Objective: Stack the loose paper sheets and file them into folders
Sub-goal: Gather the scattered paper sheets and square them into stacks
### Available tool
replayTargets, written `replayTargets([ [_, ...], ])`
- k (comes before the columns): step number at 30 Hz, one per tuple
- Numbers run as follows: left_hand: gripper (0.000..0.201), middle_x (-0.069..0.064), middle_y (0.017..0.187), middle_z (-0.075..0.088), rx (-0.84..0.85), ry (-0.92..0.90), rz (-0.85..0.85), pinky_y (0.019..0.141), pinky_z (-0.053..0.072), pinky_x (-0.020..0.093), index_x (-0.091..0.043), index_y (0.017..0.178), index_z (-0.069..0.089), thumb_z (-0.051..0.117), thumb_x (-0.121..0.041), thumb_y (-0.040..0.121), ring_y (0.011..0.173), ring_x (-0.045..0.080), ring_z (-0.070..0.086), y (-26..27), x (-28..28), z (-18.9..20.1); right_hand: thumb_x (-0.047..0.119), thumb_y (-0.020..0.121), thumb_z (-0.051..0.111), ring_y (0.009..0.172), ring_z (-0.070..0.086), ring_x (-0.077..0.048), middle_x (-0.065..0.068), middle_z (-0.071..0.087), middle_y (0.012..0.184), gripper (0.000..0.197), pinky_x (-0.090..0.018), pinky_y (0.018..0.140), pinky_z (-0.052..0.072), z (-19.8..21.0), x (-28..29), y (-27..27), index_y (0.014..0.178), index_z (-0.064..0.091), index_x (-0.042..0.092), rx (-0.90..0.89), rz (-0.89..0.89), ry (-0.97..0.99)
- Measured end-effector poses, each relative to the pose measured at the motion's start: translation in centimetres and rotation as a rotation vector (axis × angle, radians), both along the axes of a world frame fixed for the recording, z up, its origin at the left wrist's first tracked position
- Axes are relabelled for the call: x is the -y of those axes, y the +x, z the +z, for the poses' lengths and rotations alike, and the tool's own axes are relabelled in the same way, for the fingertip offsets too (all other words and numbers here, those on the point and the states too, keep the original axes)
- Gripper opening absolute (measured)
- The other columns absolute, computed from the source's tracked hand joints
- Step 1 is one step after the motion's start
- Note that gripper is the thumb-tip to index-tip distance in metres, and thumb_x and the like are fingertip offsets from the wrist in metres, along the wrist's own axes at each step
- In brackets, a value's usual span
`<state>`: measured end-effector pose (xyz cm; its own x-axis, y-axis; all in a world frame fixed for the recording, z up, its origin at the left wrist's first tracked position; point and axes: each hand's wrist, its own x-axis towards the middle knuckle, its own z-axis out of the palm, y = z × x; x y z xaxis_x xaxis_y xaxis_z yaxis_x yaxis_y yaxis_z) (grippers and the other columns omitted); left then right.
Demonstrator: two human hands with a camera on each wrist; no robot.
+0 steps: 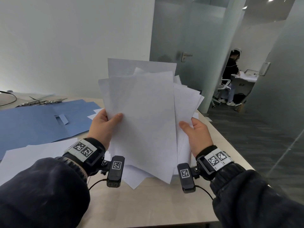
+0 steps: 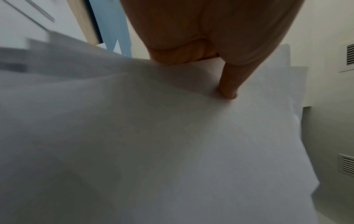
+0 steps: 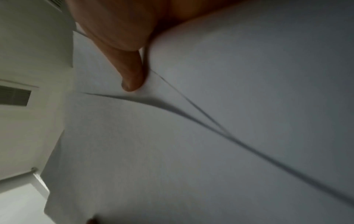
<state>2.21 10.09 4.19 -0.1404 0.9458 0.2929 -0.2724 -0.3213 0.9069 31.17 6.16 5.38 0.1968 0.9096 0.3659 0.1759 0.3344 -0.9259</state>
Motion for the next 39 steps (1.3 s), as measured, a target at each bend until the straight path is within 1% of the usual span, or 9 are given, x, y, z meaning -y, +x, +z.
replayTargets([
  [6, 0.031, 0.007, 0.102, 0.078, -0.049, -0.046, -0.1, 0.069, 0.057, 0.029, -0.013, 0.113, 0.07, 0.075, -0.018, 0.082, 0.086, 0.022, 0.073, -0.1, 0.6, -0.8, 0.016, 0.1, 0.06, 0.114, 0.067, -0.029, -0.008, 0.074, 0.117, 0.019, -0.053, 0.107, 0.047, -0.4, -0.1, -0.8, 0.115, 0.071, 0.011, -0.229, 0.033, -0.005],
  [10, 0.036, 0.01, 0.107, 0.077, -0.088, -0.094, -0.126, 0.079, 0.056, 0.039, -0.015, 0.113, 0.071, 0.074, -0.025, 0.078, 0.095, 0.031, 0.073, -0.1, 0.6, -1.0, 0.033, 0.103, 0.053, 0.106, 0.069, -0.02, -0.002, 0.075, 0.108, 0.022, -0.043, 0.101, 0.051, -0.3, 0.4, -1.7, 0.107, 0.07, 0.019, -0.144, 0.021, -0.019],
  [13, 0.02, 0.008, 0.104, 0.078, -0.073, -0.106, -0.127, 0.074, 0.059, 0.034, -0.015, 0.111, 0.069, 0.071, -0.011, 0.091, 0.09, 0.025, 0.074, -0.2, 1.0, -1.0, 0.056, 0.091, 0.059, 0.093, 0.057, -0.02, -0.001, 0.061, 0.092, 0.043, -0.039, 0.088, 0.046, -0.5, 0.4, -1.9, 0.102, 0.054, 0.015, 0.028, -0.025, -0.026],
  [15, 0.017, 0.004, 0.102, 0.078, -0.057, -0.106, -0.126, 0.073, 0.06, 0.03, -0.015, 0.11, 0.068, 0.062, -0.006, 0.098, 0.088, 0.021, 0.074, -0.2, 1.3, -1.0, 0.054, 0.086, 0.07, 0.123, 0.046, -0.008, 0.015, 0.055, 0.124, 0.056, -0.034, 0.103, 0.038, -0.8, 0.2, -1.9, 0.126, 0.047, 0.023, -0.01, 0.007, -0.068],
  [17, 0.018, 0.003, 0.103, 0.078, -0.058, -0.101, -0.125, 0.077, 0.058, 0.032, -0.015, 0.112, 0.067, 0.06, -0.007, 0.099, 0.092, 0.021, 0.073, -0.3, 1.6, -1.1, 0.049, 0.078, 0.079, 0.139, 0.039, -0.006, 0.015, 0.044, 0.147, 0.084, -0.033, 0.112, 0.034, -1.3, -0.3, -1.8, 0.145, 0.036, 0.026, -0.157, 0.088, -0.106],
  [21, 0.039, 0.001, 0.115, 0.076, -0.13, -0.073, -0.122, 0.086, 0.056, 0.035, -0.017, 0.125, 0.063, 0.073, -0.024, 0.087, 0.104, 0.02, 0.072, 0.2, 2.2, -1.3, 0.029, 0.078, 0.086, 0.115, 0.067, -0.015, 0.004, 0.071, 0.122, 0.06, -0.048, 0.106, 0.048, -2.1, -0.2, -3.0, 0.13, 0.056, 0.026, -0.134, 0.122, -0.109],
  [26, 0.038, -0.007, 0.119, 0.073, -0.173, -0.028, -0.111, 0.085, 0.056, 0.025, -0.025, 0.129, 0.056, 0.065, -0.01, 0.096, 0.108, 0.011, 0.071, 1.1, 2.8, -0.4, 0.026, 0.078, 0.084, 0.114, 0.067, -0.018, 0.002, 0.072, 0.121, 0.056, -0.049, 0.107, 0.048, -1.2, -0.3, -4.0, 0.128, 0.059, 0.024, -0.18, 0.107, -0.02],
  [31, 0.05, -0.011, 0.125, 0.07, -0.253, 0.027, -0.035, 0.101, 0.052, 0.038, -0.027, 0.137, 0.052, 0.071, -0.026, 0.091, 0.115, 0.009, 0.067, 1.1, 2.7, 0.4, 0.019, 0.088, 0.076, 0.108, 0.07, -0.017, 0.003, 0.073, 0.116, 0.04, -0.047, 0.099, 0.053, -0.1, -0.1, -3.8, 0.124, 0.06, 0.023, -0.113, 0.098, 0.004],
  [39, 0.073, -0.008, 0.13, 0.064, -0.297, 0.039, -0.05, 0.096, 0.054, 0.039, -0.032, 0.143, 0.039, 0.073, -0.023, 0.079, 0.117, 0.011, 0.065, 1.3, 3.3, 0.6, 0.025, 0.086, 0.078, 0.104, 0.07, -0.011, 0.005, 0.073, 0.115, 0.044, -0.04, 0.093, 0.057, -0.4, 0.4, -3.3, 0.125, 0.058, 0.024, -0.075, 0.064, -0.023],
])
